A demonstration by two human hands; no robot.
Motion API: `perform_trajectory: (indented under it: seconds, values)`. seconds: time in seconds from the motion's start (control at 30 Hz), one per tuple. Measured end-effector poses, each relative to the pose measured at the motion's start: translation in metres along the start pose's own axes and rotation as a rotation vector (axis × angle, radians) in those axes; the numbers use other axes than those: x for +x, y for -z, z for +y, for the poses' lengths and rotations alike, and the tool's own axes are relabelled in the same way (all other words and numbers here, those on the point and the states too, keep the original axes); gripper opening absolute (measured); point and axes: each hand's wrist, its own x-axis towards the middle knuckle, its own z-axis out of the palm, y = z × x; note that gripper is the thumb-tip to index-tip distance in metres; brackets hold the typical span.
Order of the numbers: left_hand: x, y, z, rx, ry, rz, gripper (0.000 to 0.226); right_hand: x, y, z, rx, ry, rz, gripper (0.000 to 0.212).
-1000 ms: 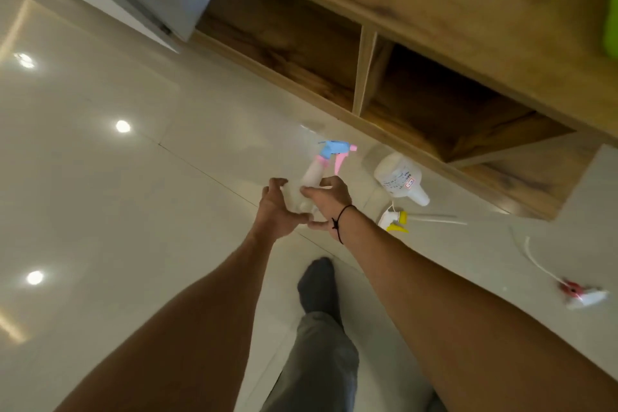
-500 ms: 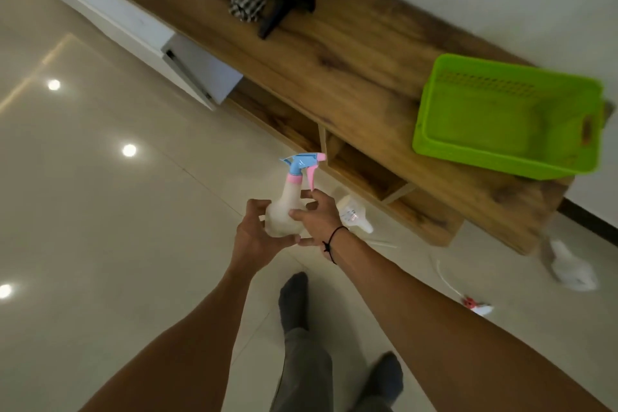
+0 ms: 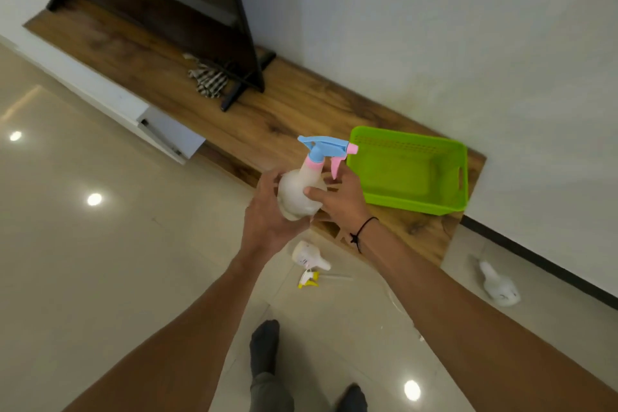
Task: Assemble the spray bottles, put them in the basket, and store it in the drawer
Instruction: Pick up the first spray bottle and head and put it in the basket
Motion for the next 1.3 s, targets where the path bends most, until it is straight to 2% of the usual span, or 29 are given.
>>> perform_trajectory:
  seconds: [0.2, 0.33, 0.47, 0.57, 0.67, 0.73, 0.8, 0.87, 0.97, 1.07, 1.17, 1.3]
  values:
    - [0.043, -0.039, 0.058, -0.043, -0.042, -0.087, 0.096, 0.014, 0.053, -0.037, -0.162, 0.198, 0.164, 0.040]
    - [0.065, -0.074, 0.074, -0.058, -0.067, -0.162, 0.094, 0.031, 0.080, -0.036, -0.231, 0.194, 0.258, 0.040]
    - [0.076, -0.098, 0.073, -0.231, -0.038, -0.204, 0.093, 0.046, 0.094, -0.030, -0.312, 0.191, 0.333, 0.038]
    - [0.088, -0.109, 0.061, -0.316, 0.010, -0.219, 0.088, 0.062, 0.098, -0.017, -0.349, 0.158, 0.374, 0.058]
    - [0.097, -0.112, 0.050, -0.225, 0.028, -0.212, 0.078, 0.076, 0.096, -0.001, -0.275, 0.111, 0.399, 0.068]
    - [0.104, -0.110, 0.048, -0.049, -0.021, -0.201, 0.072, 0.084, 0.092, 0.007, -0.273, 0.111, 0.414, 0.069]
    - [0.112, -0.110, 0.047, 0.137, -0.080, -0.205, 0.070, 0.090, 0.088, 0.011, -0.280, 0.123, 0.422, 0.063]
    - [0.122, -0.111, 0.049, 0.215, -0.097, -0.208, 0.073, 0.098, 0.085, 0.014, -0.283, 0.120, 0.439, 0.054]
    - [0.134, -0.115, 0.050, 0.179, -0.002, -0.202, 0.084, 0.111, 0.082, 0.020, -0.266, 0.096, 0.464, 0.058]
    - [0.136, -0.125, 0.045, 0.128, 0.073, -0.282, 0.085, 0.120, 0.080, 0.028, -0.360, 0.060, 0.473, 0.051]
    - [0.132, -0.129, 0.037, 0.062, 0.081, -0.306, 0.080, 0.124, 0.082, 0.031, -0.469, 0.056, 0.473, 0.061]
    - [0.121, -0.121, 0.027, -0.066, 0.129, -0.288, 0.073, 0.119, 0.083, 0.033, -0.491, 0.058, 0.490, 0.077]
